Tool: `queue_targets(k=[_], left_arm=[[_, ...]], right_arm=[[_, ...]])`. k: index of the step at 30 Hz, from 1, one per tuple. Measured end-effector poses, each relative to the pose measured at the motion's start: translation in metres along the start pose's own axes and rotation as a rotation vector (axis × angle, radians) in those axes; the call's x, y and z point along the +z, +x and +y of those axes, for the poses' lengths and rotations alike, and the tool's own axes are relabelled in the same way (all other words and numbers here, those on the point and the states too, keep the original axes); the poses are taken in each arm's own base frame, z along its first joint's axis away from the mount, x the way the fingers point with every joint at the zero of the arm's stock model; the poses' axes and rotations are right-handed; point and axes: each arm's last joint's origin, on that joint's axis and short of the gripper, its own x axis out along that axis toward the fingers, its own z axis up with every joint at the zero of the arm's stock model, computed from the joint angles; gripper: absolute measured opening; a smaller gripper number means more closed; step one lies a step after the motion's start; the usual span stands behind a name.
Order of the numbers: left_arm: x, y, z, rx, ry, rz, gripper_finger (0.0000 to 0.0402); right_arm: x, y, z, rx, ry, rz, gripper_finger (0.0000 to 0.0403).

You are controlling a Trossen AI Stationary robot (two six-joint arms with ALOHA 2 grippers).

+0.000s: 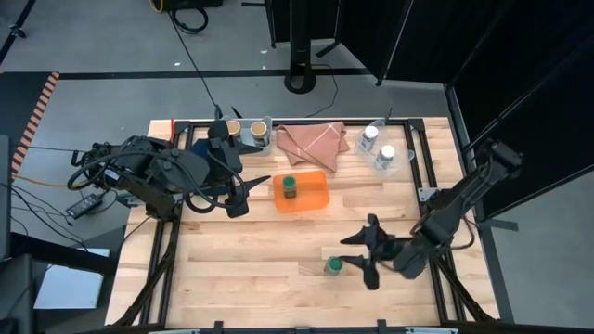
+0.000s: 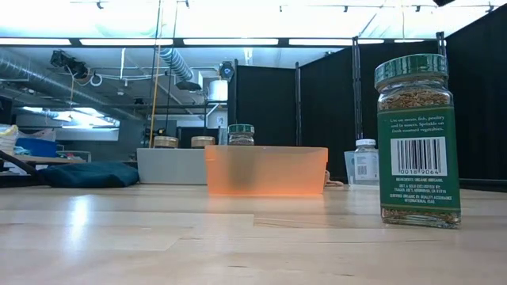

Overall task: Sort spices by type
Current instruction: Put the green seasoning bottle into the orange bin

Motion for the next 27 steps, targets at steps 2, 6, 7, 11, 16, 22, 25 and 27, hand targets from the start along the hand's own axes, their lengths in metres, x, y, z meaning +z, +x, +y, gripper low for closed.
queue_targets(k=[2, 6, 7, 11, 16, 22, 25, 27], left_arm=[[0.0, 0.0, 0.0, 0.0, 0.0, 0.001, 0.029], [-0.001, 0.0, 0.0, 0.001, 0.005, 0.006, 0.029], [-0.001, 0.0, 0.0, 0.001, 0.006, 0.007, 0.029], [-0.001, 0.0, 0.0, 0.001, 0.006, 0.007, 0.029], [-0.001, 0.0, 0.0, 0.001, 0.008, 0.009, 0.0289], [-0.001, 0.0, 0.0, 0.001, 0.008, 0.01, 0.0289], [-0.001, 0.0, 0.0, 0.001, 0.009, 0.01, 0.0289], [-0.001, 0.0, 0.0, 0.001, 0.009, 0.01, 0.0289]], right_arm=[[-0.007, 0.007, 0.002, -0.018, 0.006, 0.016, 0.0212], [-0.018, 0.018, 0.006, -0.025, 0.008, 0.041, 0.0207], [-0.02, 0.021, 0.007, -0.022, 0.008, 0.05, 0.0206], [-0.031, 0.03, 0.009, -0.039, 0.021, 0.077, 0.0206], [-0.043, 0.039, 0.009, -0.07, 0.016, 0.11, 0.0206], [-0.055, 0.048, 0.007, -0.106, -0.023, 0.149, 0.0206], [-0.056, 0.048, 0.003, -0.13, -0.013, 0.172, 0.0212], [-0.057, 0.048, 0.002, -0.136, -0.017, 0.188, 0.022]])
